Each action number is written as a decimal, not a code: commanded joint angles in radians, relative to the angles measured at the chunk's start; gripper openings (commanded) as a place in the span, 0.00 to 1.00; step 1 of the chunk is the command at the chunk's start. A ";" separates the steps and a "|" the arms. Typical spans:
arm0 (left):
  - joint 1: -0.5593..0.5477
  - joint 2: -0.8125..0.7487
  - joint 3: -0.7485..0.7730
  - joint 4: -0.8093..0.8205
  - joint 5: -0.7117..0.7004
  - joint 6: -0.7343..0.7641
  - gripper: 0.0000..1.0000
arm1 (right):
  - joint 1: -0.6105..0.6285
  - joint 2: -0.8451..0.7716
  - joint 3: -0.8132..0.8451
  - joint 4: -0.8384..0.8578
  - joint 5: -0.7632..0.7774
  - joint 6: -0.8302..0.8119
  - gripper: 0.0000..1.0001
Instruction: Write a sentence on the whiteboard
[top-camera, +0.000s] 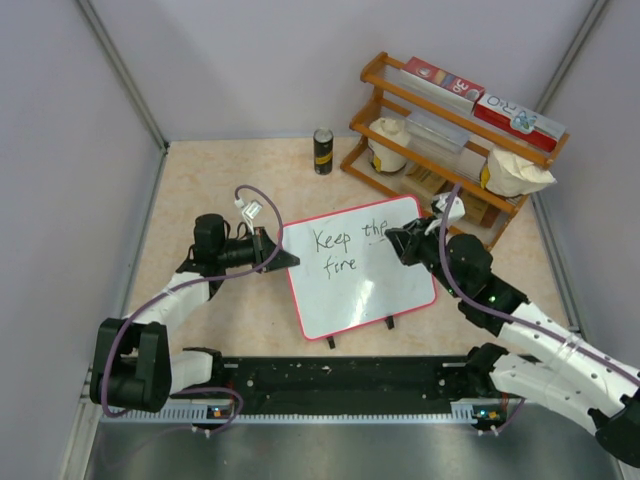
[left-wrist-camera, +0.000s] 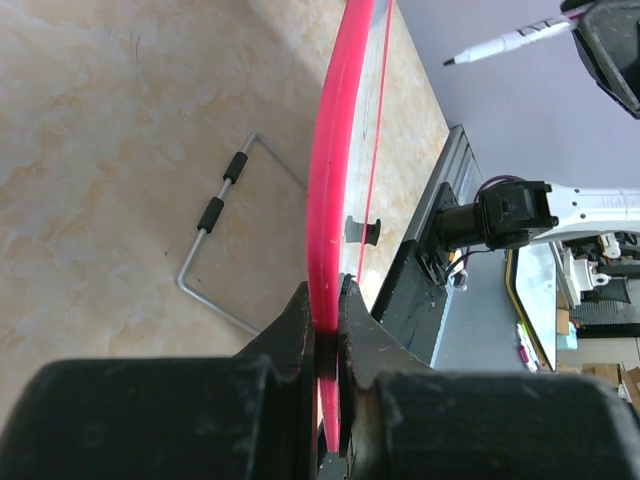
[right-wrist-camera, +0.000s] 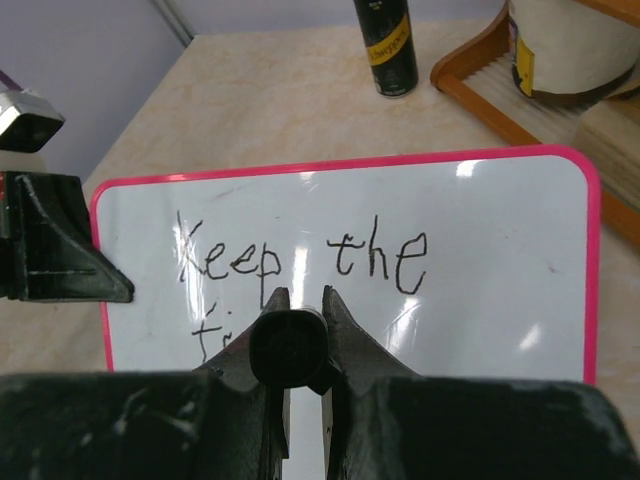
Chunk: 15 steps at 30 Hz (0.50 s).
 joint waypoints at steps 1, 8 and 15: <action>0.003 0.002 -0.020 -0.036 -0.104 0.114 0.00 | -0.056 0.011 0.017 -0.018 0.027 -0.003 0.00; 0.003 0.005 -0.019 -0.035 -0.104 0.114 0.00 | -0.082 0.023 0.008 -0.013 -0.034 -0.003 0.00; 0.003 0.003 -0.020 -0.036 -0.105 0.114 0.00 | -0.083 0.052 -0.026 -0.010 -0.074 0.016 0.00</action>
